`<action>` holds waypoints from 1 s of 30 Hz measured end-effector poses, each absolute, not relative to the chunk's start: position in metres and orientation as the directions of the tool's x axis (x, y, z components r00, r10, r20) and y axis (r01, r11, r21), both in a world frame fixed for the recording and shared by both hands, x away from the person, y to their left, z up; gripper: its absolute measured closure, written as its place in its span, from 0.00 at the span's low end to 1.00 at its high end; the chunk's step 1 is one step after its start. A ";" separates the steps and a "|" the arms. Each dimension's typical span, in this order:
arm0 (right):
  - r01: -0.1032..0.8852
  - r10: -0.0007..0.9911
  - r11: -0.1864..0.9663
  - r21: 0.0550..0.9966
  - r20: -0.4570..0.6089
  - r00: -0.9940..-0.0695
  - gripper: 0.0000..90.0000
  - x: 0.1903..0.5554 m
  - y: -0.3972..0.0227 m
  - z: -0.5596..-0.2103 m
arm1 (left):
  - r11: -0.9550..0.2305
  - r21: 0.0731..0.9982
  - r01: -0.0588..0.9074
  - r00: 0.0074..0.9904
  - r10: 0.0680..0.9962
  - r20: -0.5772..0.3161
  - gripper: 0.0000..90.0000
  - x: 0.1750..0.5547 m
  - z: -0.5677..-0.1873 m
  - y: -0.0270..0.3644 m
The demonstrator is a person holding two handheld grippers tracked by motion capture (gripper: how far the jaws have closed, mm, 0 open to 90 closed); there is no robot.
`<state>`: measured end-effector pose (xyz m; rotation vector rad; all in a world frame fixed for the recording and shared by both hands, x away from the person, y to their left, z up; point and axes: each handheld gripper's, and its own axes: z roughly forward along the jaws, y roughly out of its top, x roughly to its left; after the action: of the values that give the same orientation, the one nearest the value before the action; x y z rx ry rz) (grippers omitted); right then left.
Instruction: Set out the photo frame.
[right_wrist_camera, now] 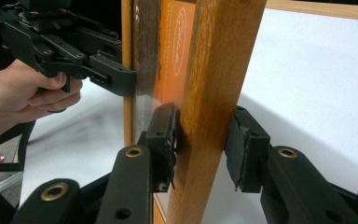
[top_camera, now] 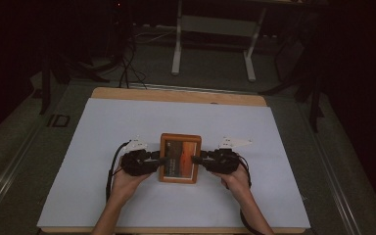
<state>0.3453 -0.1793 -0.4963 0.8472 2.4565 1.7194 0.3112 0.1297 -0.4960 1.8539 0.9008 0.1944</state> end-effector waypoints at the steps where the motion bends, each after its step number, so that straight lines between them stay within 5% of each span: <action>1: 0.415 0.447 0.245 0.877 0.278 -0.851 0.71 0.345 -0.179 -0.496 | -0.201 0.845 0.495 0.706 0.660 -0.257 0.68 0.311 -0.496 0.130; 12: 0.433 0.476 0.237 0.870 0.285 -0.832 0.56 0.345 -0.187 -0.496 | -0.202 0.835 0.512 0.699 0.663 -0.268 0.60 0.311 -0.498 0.134; 30: 0.383 0.466 0.290 0.877 0.221 -0.857 0.53 0.330 -0.199 -0.483 | -0.156 0.854 0.497 0.690 0.667 -0.280 0.60 0.307 -0.488 0.152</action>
<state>0.3299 -0.1989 -0.4834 0.8116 2.4595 1.6374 0.3074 0.1518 -0.4880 1.8098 0.9217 0.1945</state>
